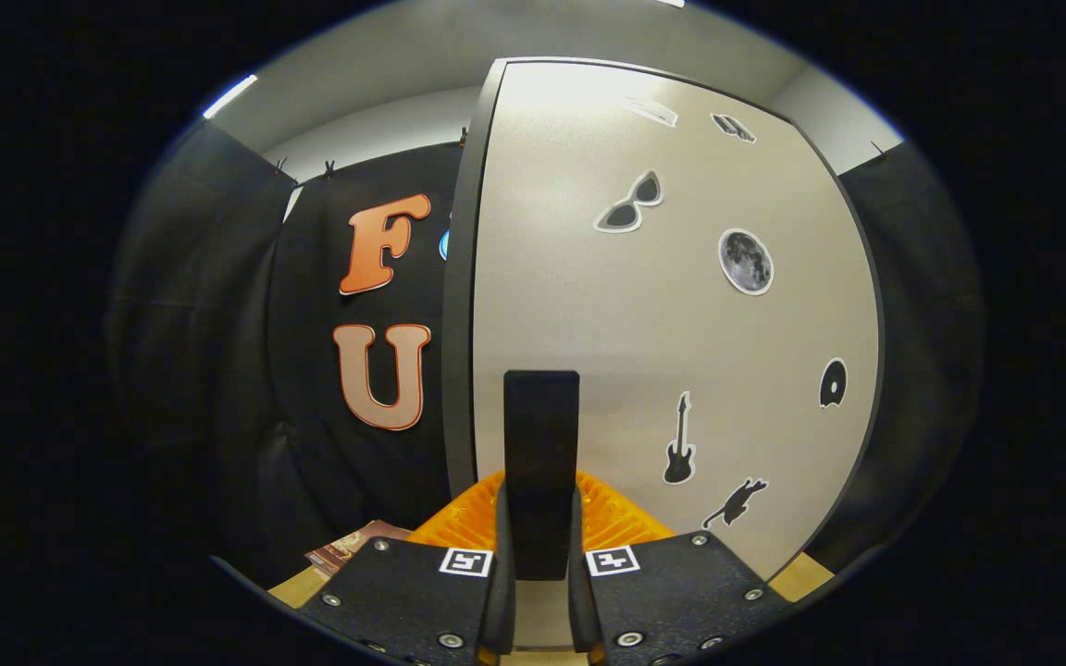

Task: Open the shoe cabinet door, grab the shoes and put them into the shoe cabinet, then close the shoe cabinet door.

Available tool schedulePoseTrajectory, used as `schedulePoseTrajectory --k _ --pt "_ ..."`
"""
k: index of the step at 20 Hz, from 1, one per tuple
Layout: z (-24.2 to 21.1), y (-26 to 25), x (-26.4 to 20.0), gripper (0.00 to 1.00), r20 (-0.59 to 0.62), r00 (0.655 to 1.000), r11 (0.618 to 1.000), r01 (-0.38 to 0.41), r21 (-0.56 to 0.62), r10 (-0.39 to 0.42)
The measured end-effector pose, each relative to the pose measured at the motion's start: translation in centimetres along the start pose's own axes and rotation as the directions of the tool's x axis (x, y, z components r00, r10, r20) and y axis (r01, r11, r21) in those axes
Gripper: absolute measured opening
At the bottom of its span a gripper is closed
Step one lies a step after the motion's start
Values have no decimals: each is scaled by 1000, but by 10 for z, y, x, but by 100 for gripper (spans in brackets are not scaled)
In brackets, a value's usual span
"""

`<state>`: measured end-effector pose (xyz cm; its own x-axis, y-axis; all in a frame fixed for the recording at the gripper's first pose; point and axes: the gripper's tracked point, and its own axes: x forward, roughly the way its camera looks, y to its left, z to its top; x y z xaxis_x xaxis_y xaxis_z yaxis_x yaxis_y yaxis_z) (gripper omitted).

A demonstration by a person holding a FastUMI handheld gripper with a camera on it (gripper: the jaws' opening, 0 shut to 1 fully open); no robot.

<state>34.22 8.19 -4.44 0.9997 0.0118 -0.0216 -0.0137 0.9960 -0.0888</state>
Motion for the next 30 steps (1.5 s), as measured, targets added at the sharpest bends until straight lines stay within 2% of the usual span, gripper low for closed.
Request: schedulePoseTrajectory --k 16,30 --pt "3 -7 -37 22 -8 996 996 -84 28 85" --pt "3 -40 -93 22 5 995 994 -104 32 104"
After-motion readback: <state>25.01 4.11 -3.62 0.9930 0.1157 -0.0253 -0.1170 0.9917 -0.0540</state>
